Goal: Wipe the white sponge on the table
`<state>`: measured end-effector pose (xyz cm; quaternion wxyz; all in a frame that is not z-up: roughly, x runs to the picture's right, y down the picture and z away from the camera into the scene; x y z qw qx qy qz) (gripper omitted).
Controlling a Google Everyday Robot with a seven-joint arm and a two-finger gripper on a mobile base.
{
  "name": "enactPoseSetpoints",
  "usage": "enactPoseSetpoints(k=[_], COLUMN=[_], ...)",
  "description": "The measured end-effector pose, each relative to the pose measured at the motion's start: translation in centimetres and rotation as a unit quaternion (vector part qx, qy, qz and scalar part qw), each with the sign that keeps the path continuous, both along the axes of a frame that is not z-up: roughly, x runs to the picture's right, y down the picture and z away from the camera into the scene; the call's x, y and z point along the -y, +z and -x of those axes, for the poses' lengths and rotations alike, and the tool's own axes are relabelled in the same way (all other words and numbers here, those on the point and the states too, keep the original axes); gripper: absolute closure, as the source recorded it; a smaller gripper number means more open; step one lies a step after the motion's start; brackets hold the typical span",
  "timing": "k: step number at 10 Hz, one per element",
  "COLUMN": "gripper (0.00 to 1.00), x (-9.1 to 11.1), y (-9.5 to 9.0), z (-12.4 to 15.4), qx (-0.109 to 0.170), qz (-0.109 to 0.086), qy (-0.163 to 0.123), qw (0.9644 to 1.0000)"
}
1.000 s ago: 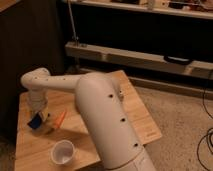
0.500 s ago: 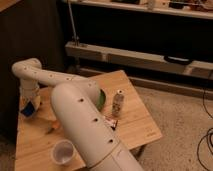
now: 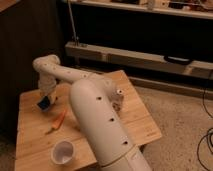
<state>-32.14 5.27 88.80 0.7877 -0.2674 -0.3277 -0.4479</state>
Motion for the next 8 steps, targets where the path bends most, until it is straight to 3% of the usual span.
enactPoseSetpoints(k=[2, 4, 6, 8], gripper=[0.50, 0.50, 0.50, 0.50], x=[-0.4, -1.1, -2.0, -4.7], y=[1.6, 1.6, -0.7, -4.2], z=[-3.1, -3.5, -3.1, -2.8], qx=[-0.032, -0.034, -0.020, -0.008], qz=[0.008, 0.007, 0.003, 0.009], qy=[0.015, 0.009, -0.005, -0.025], qw=[0.9993, 0.9994, 0.9998, 0.9996])
